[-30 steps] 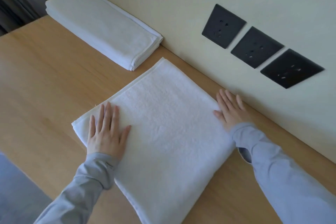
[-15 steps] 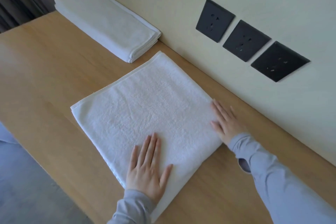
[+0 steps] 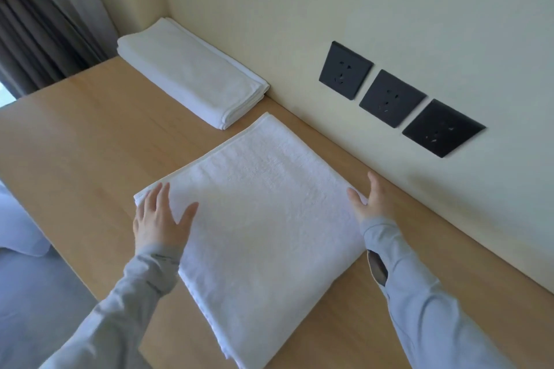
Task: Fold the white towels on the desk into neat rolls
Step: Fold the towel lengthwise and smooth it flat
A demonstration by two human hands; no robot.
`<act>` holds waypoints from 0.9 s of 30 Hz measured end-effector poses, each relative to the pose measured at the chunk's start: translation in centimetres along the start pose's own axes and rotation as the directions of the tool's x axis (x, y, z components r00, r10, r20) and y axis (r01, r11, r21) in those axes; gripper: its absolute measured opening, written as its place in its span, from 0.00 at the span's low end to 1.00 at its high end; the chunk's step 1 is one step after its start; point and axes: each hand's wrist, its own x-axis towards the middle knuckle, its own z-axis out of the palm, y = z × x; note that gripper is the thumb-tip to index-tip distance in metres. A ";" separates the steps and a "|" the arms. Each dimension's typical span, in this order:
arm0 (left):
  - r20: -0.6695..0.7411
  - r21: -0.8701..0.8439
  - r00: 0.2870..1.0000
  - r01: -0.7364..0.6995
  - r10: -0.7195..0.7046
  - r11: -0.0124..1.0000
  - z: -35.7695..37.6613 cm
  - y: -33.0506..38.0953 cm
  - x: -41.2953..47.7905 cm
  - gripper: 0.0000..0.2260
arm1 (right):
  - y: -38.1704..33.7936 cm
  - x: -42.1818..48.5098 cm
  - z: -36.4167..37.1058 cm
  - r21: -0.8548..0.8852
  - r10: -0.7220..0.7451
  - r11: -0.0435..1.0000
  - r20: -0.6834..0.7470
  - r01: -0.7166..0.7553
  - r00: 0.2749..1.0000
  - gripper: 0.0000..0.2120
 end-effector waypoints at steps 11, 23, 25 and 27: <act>0.471 0.123 0.879 -0.150 0.076 0.981 3.0 3.6 15.1 0.32 | 2.1 -10.8 5.8 0.746 0.682 0.488 -0.003 -0.452 0.731 0.26; 0.215 0.167 0.971 0.064 -0.100 0.984 1.6 2.0 9.5 0.31 | -1.5 3.4 1.8 -0.108 0.223 0.969 -0.005 -0.222 0.975 0.33; 0.104 0.085 0.959 0.257 -0.265 0.963 0.6 0.4 6.3 0.35 | -2.9 6.0 2.4 -0.086 0.242 0.970 0.230 -0.227 0.943 0.32; 0.048 -0.057 0.905 0.424 -0.422 0.904 0.1 -0.5 3.7 0.40 | -3.8 7.8 3.4 -0.124 0.243 0.969 0.313 -0.214 0.918 0.32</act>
